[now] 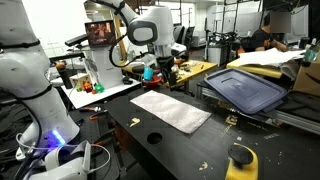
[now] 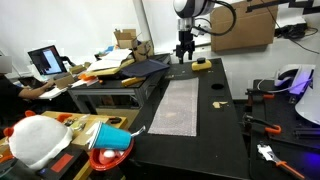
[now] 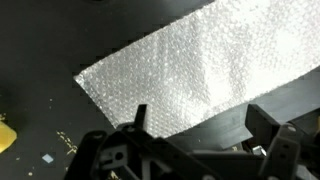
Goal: Fold the plastic in half, then move the plastic to the right
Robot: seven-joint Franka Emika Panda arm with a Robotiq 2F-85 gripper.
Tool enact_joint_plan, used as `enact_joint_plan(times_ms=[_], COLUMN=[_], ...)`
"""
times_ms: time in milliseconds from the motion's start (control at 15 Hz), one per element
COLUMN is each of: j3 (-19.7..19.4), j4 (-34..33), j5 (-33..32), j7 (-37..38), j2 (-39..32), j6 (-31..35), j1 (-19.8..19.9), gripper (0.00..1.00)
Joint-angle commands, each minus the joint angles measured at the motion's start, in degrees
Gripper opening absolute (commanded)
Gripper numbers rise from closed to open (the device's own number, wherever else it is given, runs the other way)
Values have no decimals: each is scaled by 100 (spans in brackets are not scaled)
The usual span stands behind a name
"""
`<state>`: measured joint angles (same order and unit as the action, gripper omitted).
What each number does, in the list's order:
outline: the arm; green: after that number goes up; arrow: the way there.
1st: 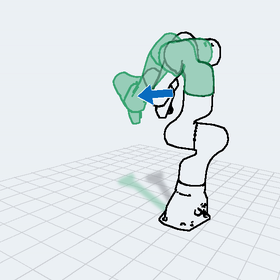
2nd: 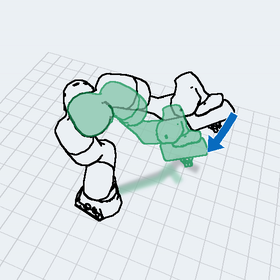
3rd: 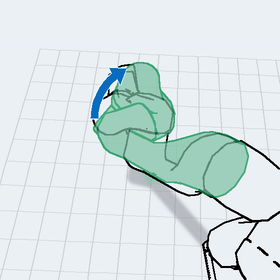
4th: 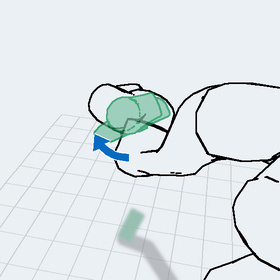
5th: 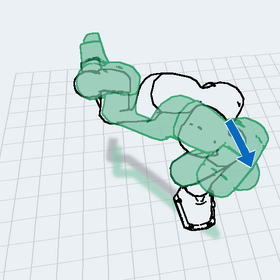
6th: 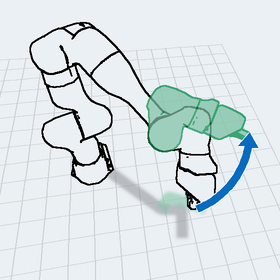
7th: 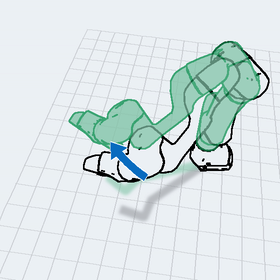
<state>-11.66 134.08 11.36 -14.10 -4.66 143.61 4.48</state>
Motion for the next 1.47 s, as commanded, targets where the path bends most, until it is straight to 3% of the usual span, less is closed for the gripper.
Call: enact_joint_plan(times_ms=[0,533,933,1400], j3=[108,573,632,538], j4=[-372,-1054,-1412,-1726], j5=[-90,96,-494,-1591], j7=[-114,-1558,-1681,-1582], j2=[-481,-1598,-2202,-2354], j6=[-343,-596,-368,-81], j1=[332,1046,1232,1190], gripper=[100,100,100,100])
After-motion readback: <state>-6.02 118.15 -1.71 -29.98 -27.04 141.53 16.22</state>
